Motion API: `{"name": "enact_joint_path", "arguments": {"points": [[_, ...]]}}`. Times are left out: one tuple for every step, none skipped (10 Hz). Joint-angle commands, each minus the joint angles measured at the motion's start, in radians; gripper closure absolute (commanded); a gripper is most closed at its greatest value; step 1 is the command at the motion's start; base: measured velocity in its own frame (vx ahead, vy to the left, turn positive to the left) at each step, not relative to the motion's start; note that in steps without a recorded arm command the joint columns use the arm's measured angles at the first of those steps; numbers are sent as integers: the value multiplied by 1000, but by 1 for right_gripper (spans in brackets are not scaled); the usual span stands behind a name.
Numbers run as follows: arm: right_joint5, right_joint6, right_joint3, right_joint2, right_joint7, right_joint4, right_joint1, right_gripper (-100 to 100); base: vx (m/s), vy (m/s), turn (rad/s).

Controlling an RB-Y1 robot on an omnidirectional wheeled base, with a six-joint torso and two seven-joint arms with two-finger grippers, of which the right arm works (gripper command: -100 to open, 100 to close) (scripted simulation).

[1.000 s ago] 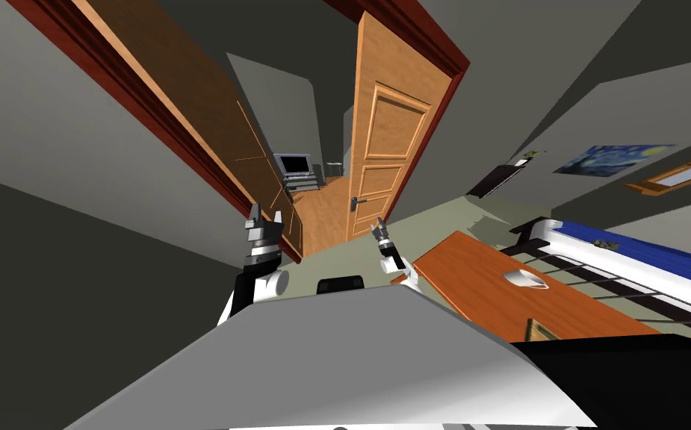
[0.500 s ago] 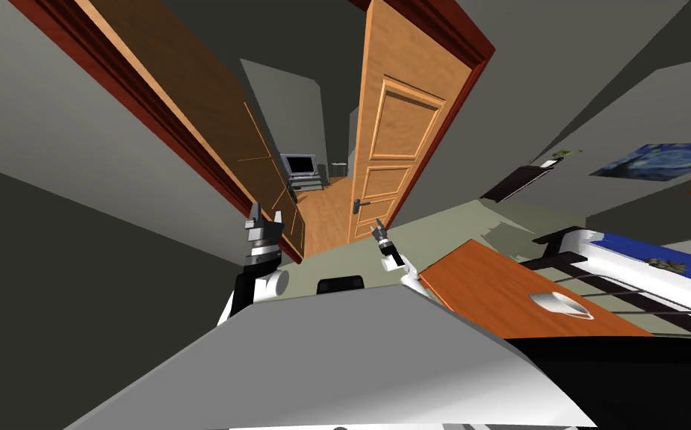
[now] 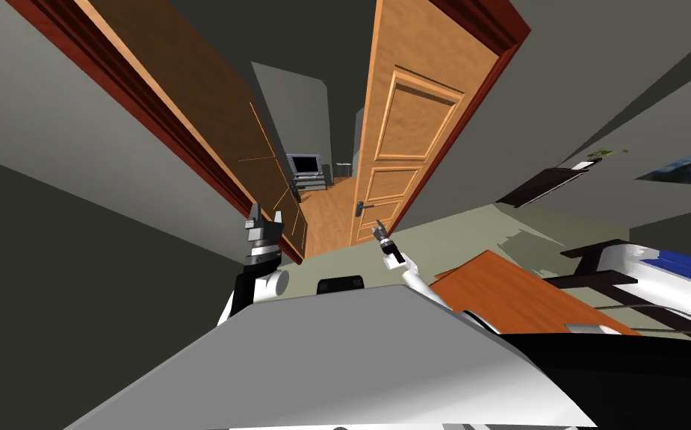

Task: Push the door open

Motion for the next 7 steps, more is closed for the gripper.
{"name": "enact_joint_path", "arguments": {"points": [[-7,-5,10,-18,-7,41,-20,-100,83,-50,95],[-11,-7,16,-30,-12,65,-33,-100,77,-45,107],[-15,-10,21,-41,-16,87,-44,-100,88,-48,93],[-19,-12,26,-50,-20,108,-55,-100,85,-52,81],[-23,-14,31,-60,-24,129,-65,-100,81,-58,69],[-27,-16,36,-70,-28,150,-76,-100,76,-53,82],[-33,-20,45,-86,-34,183,-93,-100,115,-59,125]]}}
